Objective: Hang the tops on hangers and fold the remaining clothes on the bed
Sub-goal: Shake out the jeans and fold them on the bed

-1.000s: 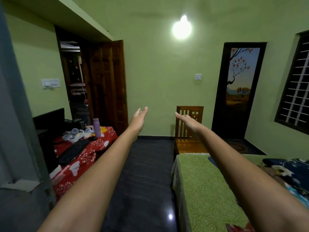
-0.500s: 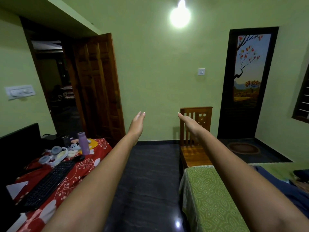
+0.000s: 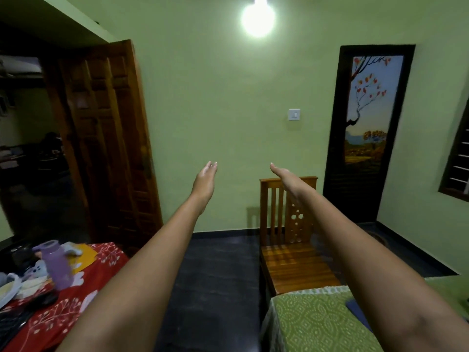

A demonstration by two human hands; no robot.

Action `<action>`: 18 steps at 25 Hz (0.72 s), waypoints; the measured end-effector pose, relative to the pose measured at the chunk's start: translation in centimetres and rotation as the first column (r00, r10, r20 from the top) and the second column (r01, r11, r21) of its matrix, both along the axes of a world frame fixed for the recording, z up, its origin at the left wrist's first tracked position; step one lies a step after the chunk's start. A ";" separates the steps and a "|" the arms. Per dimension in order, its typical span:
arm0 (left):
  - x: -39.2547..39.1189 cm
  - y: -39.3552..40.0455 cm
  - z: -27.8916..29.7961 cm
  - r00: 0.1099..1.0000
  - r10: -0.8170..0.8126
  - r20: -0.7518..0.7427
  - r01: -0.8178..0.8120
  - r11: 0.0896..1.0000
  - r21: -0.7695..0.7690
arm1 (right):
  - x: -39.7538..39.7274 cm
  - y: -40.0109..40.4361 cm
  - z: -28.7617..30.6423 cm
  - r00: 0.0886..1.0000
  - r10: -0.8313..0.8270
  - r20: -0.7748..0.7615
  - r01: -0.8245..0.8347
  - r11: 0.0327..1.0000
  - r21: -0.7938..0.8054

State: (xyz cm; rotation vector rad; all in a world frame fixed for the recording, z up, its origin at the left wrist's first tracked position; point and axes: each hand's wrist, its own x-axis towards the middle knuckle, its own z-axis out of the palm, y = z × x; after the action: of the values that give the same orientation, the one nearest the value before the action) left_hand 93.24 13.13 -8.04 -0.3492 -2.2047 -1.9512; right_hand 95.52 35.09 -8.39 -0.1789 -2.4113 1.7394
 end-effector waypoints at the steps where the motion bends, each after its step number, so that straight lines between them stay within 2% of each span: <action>1: -1.9 1.3 -0.2 1.000 -0.028 -0.001 0.028 1.000 0.005 | -1.3 1.1 -0.2 1.000 -0.027 0.006 0.027 1.000 0.006; 6: -11.1 11.0 -0.9 0.976 -0.216 -0.003 0.216 0.976 -0.018 | -6.3 9.1 -1.5 0.975 -0.222 0.023 0.223 0.972 -0.068; 10: -16.4 21.3 -0.9 0.882 -0.471 -0.020 0.469 0.881 -0.066 | -6.5 17.2 -2.0 0.868 -0.497 0.008 0.494 0.862 -0.114; 14: -18.8 30.5 0.6 0.718 -0.696 -0.028 0.694 0.718 -0.051 | -1.7 22.4 -2.4 0.649 -0.760 0.040 0.756 0.638 -0.149; 18: -16.3 38.1 0.7 0.487 -0.873 -0.036 0.872 0.488 -0.043 | 5.4 24.2 -2.8 0.349 -0.936 0.056 0.931 0.339 -0.138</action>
State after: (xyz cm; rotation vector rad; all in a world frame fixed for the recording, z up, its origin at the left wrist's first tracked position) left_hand 76.96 51.18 -7.29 -1.8407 -2.1731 -2.2358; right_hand 100.93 59.27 -11.19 -1.2749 -1.4675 1.2339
